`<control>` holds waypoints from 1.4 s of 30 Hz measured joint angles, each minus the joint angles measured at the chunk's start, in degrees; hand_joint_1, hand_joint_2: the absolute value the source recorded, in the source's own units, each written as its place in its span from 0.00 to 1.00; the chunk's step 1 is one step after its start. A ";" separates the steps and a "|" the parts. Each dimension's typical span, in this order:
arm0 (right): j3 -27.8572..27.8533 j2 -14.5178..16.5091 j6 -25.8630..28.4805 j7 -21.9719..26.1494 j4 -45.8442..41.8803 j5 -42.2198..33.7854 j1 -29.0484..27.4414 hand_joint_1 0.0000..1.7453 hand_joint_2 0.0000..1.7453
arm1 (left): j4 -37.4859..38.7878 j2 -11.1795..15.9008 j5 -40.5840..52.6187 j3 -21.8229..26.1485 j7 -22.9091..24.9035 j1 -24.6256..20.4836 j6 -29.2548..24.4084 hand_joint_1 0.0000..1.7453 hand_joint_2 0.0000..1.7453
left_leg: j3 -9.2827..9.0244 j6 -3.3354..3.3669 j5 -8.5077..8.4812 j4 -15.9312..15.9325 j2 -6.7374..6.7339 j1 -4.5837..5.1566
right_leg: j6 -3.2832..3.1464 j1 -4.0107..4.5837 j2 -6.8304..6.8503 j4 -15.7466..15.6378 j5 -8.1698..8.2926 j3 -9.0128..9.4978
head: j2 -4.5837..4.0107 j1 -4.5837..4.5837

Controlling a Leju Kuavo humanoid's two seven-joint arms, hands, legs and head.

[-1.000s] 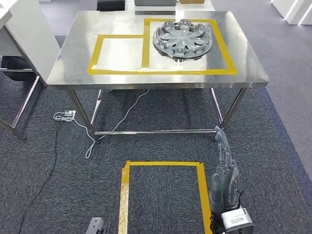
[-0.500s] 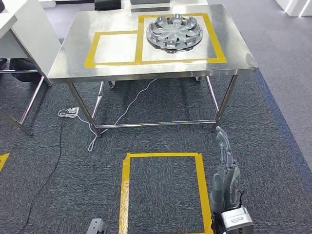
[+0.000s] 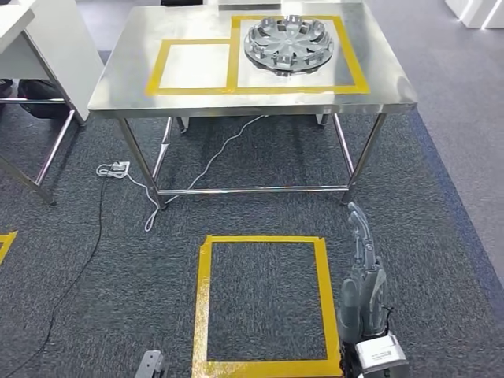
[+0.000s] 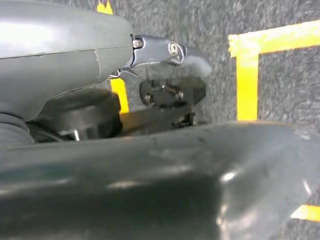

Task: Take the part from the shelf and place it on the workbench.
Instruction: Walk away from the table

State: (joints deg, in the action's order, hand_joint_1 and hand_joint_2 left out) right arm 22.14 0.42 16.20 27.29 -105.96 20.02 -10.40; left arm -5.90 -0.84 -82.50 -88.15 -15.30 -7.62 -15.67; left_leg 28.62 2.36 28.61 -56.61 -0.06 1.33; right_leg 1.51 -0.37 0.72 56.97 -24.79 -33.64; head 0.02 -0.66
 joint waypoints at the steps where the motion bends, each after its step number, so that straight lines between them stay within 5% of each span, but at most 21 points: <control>1: -0.01 0.00 0.02 -0.03 -0.01 0.03 0.04 0.00 0.00 | 0.00 -0.01 -0.04 0.01 -0.01 -0.04 0.02 0.00 0.00 | 0.26 0.25 -0.73 0.55 -0.15 -0.22 | 0.27 0.06 -0.14 0.68 -1.12 -0.55 | 0.00 -0.08; 4: -0.03 0.00 0.12 -0.26 0.01 0.20 0.17 0.00 0.00 | 0.00 -0.16 -0.27 0.02 -0.11 -0.28 0.19 0.00 0.00 | 4.03 0.54 -4.44 1.34 -0.75 -1.02 | 1.86 -0.30 -0.57 12.82 -8.19 -3.56 | 0.00 -0.42; 5: -0.03 0.00 0.14 -0.32 0.02 0.22 0.19 0.00 0.00 | 0.00 -0.21 -0.32 0.02 -0.14 -0.32 0.23 0.00 0.00 | 5.56 0.30 -5.30 0.90 -0.81 -1.16 | 2.32 -0.58 -0.58 15.08 -8.18 -2.99 | 0.00 -0.46; 7: -0.04 0.00 0.14 -0.36 0.02 0.24 0.30 0.00 0.00 | 0.01 -0.17 -0.33 0.02 -0.19 -0.33 0.24 0.00 0.00 | 7.49 -0.34 -6.22 -0.06 -0.78 -1.39 | 2.95 -1.00 -0.60 8.89 -5.48 2.04 | 0.00 -0.50; 9: -0.03 0.00 0.13 -0.39 -0.05 0.28 0.43 0.00 0.00 | 0.02 -0.11 -0.37 0.00 -0.25 -0.32 0.24 0.00 0.00 | 8.77 -1.06 -7.00 -1.06 -0.70 -1.37 | 2.72 -1.05 -0.74 1.33 -6.45 7.07 | 0.00 -0.58; 12: -0.08 0.00 0.13 -0.45 -0.13 0.29 0.45 0.00 0.00 | 0.02 0.01 -0.46 0.00 -0.34 -0.27 0.24 0.00 0.00 | 9.29 -1.98 -8.26 -1.32 -0.62 -1.40 | 0.98 -0.77 -0.65 -0.99 -7.21 7.58 | 0.00 -0.58; 14: -0.08 0.00 0.08 -0.48 -0.12 0.28 0.44 0.00 0.00 | 0.02 0.05 -0.52 -0.01 -0.35 -0.08 0.24 0.00 0.00 | 9.78 -2.60 -5.63 -2.85 -0.55 -1.63 | -0.20 -0.83 -0.43 -0.90 -6.12 6.54 | 0.00 -0.54; 17: -0.06 0.00 0.00 -0.51 -0.13 0.27 0.42 0.00 0.00 | 0.02 0.05 -0.60 -0.02 -0.35 0.03 0.26 0.00 0.00 | 11.23 -3.22 3.70 -12.52 -0.47 -1.73 | -1.06 -0.70 -0.27 -0.71 -3.97 4.47 | 0.00 -0.40; 18: -0.06 0.00 -0.02 -0.51 -0.13 0.26 0.41 0.00 0.00 | 0.02 0.04 -0.60 -0.02 -0.35 0.00 0.26 0.00 0.00 | 11.39 -3.27 5.13 -15.84 -0.46 -1.73 | -1.08 -0.60 -0.25 -0.55 -3.25 3.63 | 0.00 -0.38; 20: -0.06 0.00 -0.02 -0.51 -0.13 0.26 0.40 0.00 0.00 | 0.02 0.03 -0.60 -0.02 -0.35 -0.02 0.27 0.00 0.00 | 9.65 -3.08 4.05 -17.69 -0.43 -1.73 | -1.06 -0.44 -0.22 -0.05 -1.95 1.64 | 0.00 -0.37; 22: -0.06 0.01 -0.02 -0.51 -0.13 0.26 0.41 0.00 0.00 | 0.02 0.04 -0.60 -0.02 -0.35 -0.06 0.27 0.00 0.00 | 4.46 -2.47 1.58 -11.69 -0.35 -1.67 | -0.87 -0.33 -0.24 0.53 -0.88 -0.27 | 0.00 -0.37; 24: -0.06 0.02 -0.01 -0.51 -0.14 0.27 0.43 0.00 0.00 | 0.02 0.09 -0.60 -0.02 -0.35 -0.18 0.26 0.00 0.00 | -0.88 -1.89 1.82 -3.51 -0.22 -1.44 | -0.35 -0.20 -0.26 0.84 0.13 -1.43 | 0.00 -0.41; 26: -0.05 0.02 0.00 -0.50 -0.15 0.30 0.45 0.00 0.00 | 0.02 0.11 -0.60 -0.02 -0.35 -0.28 0.26 0.00 0.00 | -2.37 -1.50 2.44 -0.07 -0.11 -1.06 | 0.39 -0.26 -0.18 0.65 1.26 -1.88 | 0.00 -0.44; 28: -0.05 0.01 0.02 -0.50 -0.14 0.30 0.40 0.00 0.00 | 0.02 0.05 -0.62 -0.02 -0.35 -0.26 0.26 0.00 0.00 | -1.27 -0.83 1.23 0.30 -0.23 -1.05 | 1.03 -0.44 -0.20 0.56 1.53 -2.37 | 0.00 -0.44; 30: -0.05 0.00 0.07 -0.51 -0.13 0.27 0.33 0.00 0.00 | 0.02 0.02 -0.63 -0.02 -0.34 -0.28 0.27 0.00 0.00 | 0.34 0.03 -0.39 0.60 -0.47 -1.23 | 1.48 -0.51 -0.41 3.15 -2.36 -3.72 | 0.00 -0.62; 32: -0.03 0.00 0.09 -0.51 -0.13 0.25 0.32 0.00 0.00 | 0.02 -0.04 -0.64 -0.02 -0.33 -0.33 0.28 0.00 0.00 | 2.31 0.51 -2.00 0.55 -0.58 -1.15 | 1.76 -0.52 -0.51 9.83 -8.68 -5.39 | 0.00 -0.85; 34: -0.01 0.00 0.09 -0.51 -0.12 0.24 0.29 0.00 0.00 | 0.02 -0.10 -0.64 -0.02 -0.33 -0.31 0.28 0.00 0.00 | 4.54 0.53 -3.72 0.41 -0.65 -1.01 | 1.92 -0.51 -0.52 16.14 -10.53 -5.66 | 0.00 -0.92; 36: -0.02 0.00 0.10 -0.51 -0.11 0.24 0.27 0.00 0.00 | 0.02 -0.11 -0.64 -0.02 -0.33 -0.30 0.29 0.00 0.00 | 6.82 0.36 -5.34 0.14 -0.69 -0.94 | 1.84 -0.50 -0.52 16.25 -7.26 -2.90 | 0.00 -0.93; 38: -0.02 0.01 0.11 -0.51 -0.13 0.25 0.35 0.00 0.00 | 0.02 -0.16 -0.64 -0.02 -0.33 -0.33 0.31 0.00 0.00 | 8.53 0.03 -6.74 -0.29 -0.65 -0.82 | 1.53 -0.43 -0.50 8.98 -5.50 3.67 | 0.00 -0.96; 40: -0.01 0.02 0.11 -0.50 -0.20 0.27 0.46 0.00 0.00 | 0.02 -0.20 -0.64 -0.02 -0.33 -0.35 0.31 0.00 0.00 | 9.42 -0.46 -8.07 -0.69 -0.59 -0.67 | 1.11 -0.29 -0.53 -0.11 -7.61 10.05 | 0.00 -0.95; 42: -0.01 0.02 0.14 -0.50 -0.26 0.28 0.40 0.00 0.00 | 0.02 -0.17 -0.64 -0.02 -0.33 -0.28 0.31 0.00 0.00 | 9.82 -1.08 -9.50 -0.61 -0.59 -0.68 | 0.58 -0.10 -0.57 -3.63 -8.80 11.64 | 0.00 -0.93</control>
State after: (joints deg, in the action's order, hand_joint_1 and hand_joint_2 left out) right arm 22.12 0.43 16.33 26.79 -106.22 20.31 -10.01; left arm -5.88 -1.01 -83.14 -88.17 -15.63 -7.90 -15.37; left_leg 38.43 1.29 19.11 -57.22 -0.64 0.65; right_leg 2.09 -0.47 0.15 53.35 -33.59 -22.00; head 0.02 -1.60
